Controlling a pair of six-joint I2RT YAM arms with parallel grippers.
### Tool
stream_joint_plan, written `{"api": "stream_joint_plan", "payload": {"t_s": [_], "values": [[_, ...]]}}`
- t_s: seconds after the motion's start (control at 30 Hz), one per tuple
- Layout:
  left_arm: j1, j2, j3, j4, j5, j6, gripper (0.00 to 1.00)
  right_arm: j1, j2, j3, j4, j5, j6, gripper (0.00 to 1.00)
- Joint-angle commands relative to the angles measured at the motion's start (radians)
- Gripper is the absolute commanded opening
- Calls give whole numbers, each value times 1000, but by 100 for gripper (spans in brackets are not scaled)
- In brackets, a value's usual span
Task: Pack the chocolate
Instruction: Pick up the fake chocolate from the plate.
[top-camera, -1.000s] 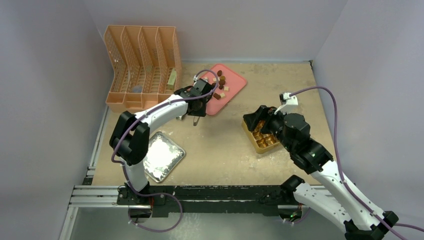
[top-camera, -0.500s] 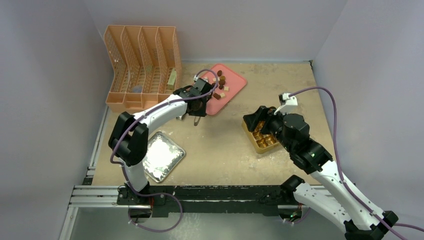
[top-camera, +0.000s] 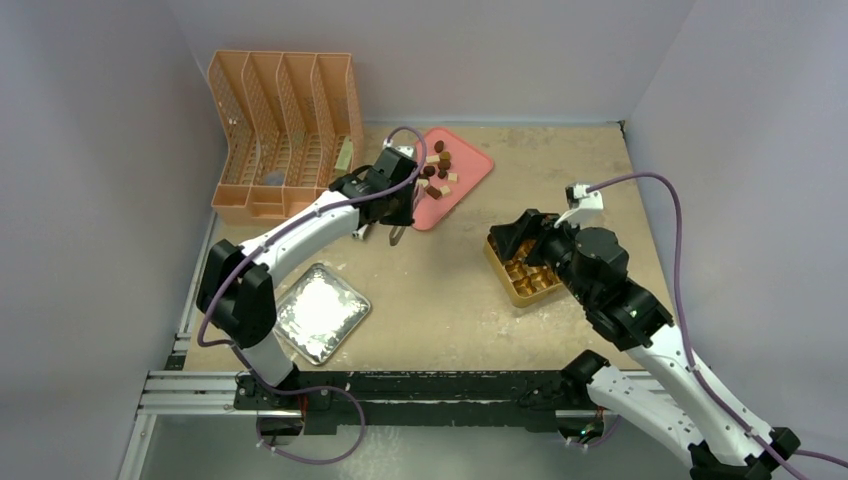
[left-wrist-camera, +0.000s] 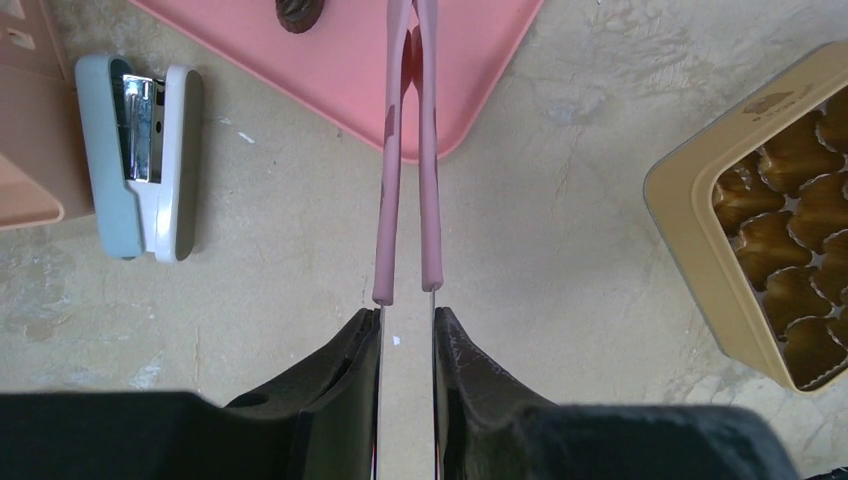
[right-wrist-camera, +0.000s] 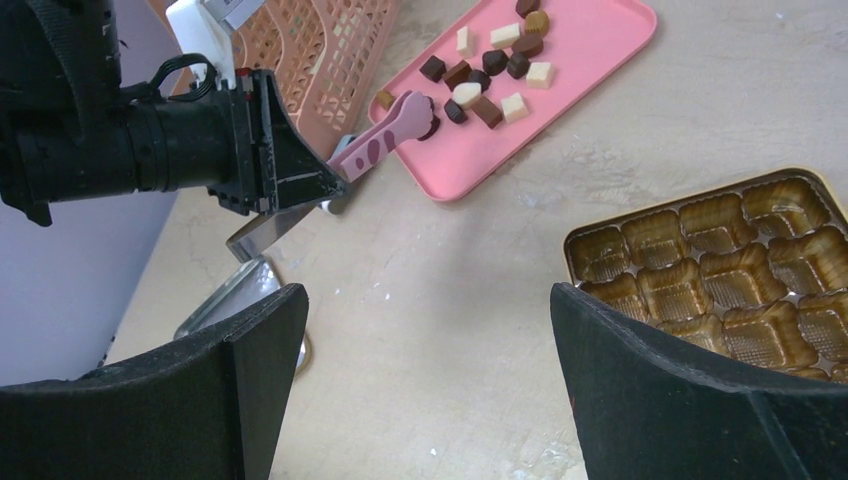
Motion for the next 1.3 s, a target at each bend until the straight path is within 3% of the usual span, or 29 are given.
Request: {"api": "stream_joint_plan", "payload": {"t_s": [0.0, 0.23, 1.27], "values": [[0, -58, -12, 42, -49, -12, 25, -2, -13, 56, 6, 39, -28, 92], [26, 19, 8, 24, -116, 44, 31, -3, -13, 62, 5, 44, -34, 92], [104, 229, 154, 27, -31, 100, 37, -3, -52, 20, 1, 48, -34, 92]]}}
